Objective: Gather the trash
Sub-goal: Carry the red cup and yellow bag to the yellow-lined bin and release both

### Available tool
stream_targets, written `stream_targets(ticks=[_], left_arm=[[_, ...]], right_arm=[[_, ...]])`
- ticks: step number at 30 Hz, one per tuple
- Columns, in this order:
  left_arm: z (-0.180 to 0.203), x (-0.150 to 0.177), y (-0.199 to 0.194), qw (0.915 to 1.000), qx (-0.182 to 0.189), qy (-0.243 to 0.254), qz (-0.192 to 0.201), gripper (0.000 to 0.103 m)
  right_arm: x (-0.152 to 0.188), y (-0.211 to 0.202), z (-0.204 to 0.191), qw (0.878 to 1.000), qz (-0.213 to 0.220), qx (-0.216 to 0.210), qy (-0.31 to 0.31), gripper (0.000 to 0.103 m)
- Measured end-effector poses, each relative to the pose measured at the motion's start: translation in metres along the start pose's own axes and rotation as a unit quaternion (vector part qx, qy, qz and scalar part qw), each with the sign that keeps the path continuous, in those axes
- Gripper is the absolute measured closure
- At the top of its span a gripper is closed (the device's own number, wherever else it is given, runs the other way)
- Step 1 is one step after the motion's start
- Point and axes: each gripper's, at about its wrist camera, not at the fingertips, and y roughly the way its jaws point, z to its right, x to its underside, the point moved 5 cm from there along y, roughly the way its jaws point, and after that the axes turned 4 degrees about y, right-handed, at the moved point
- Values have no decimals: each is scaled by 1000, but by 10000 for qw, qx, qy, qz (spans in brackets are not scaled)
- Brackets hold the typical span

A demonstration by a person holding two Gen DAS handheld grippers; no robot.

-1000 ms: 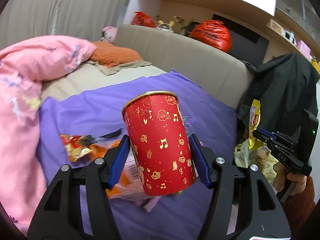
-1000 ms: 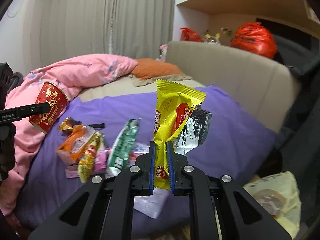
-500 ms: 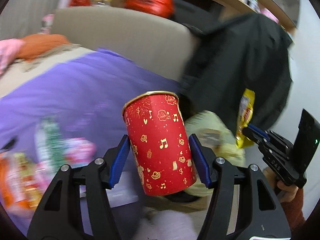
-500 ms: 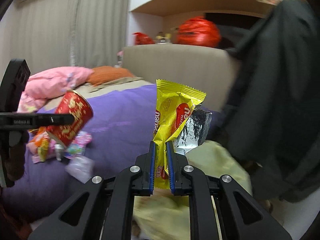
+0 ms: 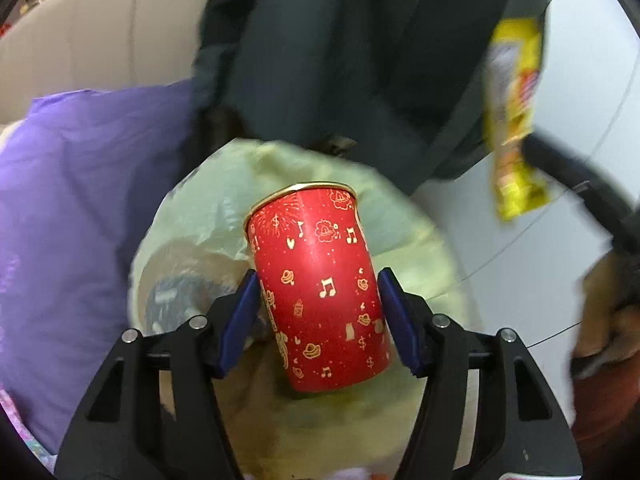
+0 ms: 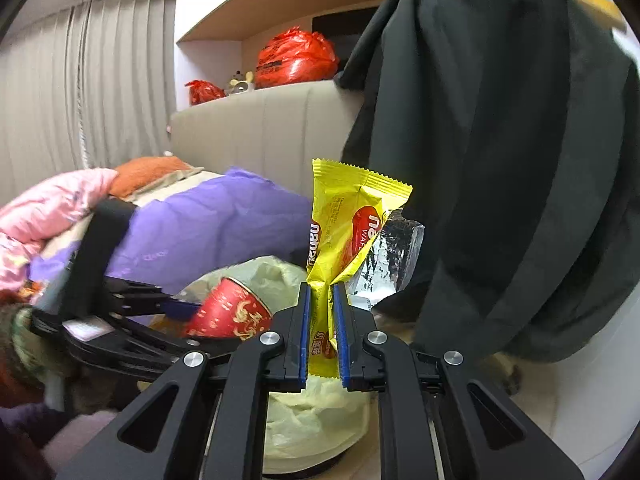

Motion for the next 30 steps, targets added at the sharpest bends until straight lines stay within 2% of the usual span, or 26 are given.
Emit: stream_targets(ticks=[5,10,15,20,21,22,23,24,30], left_arm=[[-29,16,1,9995,-188,-211,-160,48],[-42,21,-2,9995,-93,-237,-161,48],[-41,18,-2,9995,126,-265,-83,47],[-33,11,-10,9960,747,-478,90,44],[-32,10,-13,9955,785,-517,121,40],[-31,10,-17,9948,817,-585,146,37],[-32,9,-21,9941,836,-662,180,34],[-32,9,-24,9937,832,-718,211,33],[-51,15,-58,9893,402,-1295,540,32]], right_arm=[[16,30,-20,9975,-212,-673,-41,91],[41,67,-32,9933,-624,-969,-10,91],[52,79,-30,9925,-793,-928,57,91],[58,81,-28,9942,-837,-683,10,89],[58,81,-28,9948,-807,-616,-4,87],[58,81,-27,9954,-781,-549,-13,78],[58,80,-26,9959,-758,-493,-5,67],[58,79,-25,9958,-757,-524,17,65],[53,70,-34,9963,-768,-382,-64,63]])
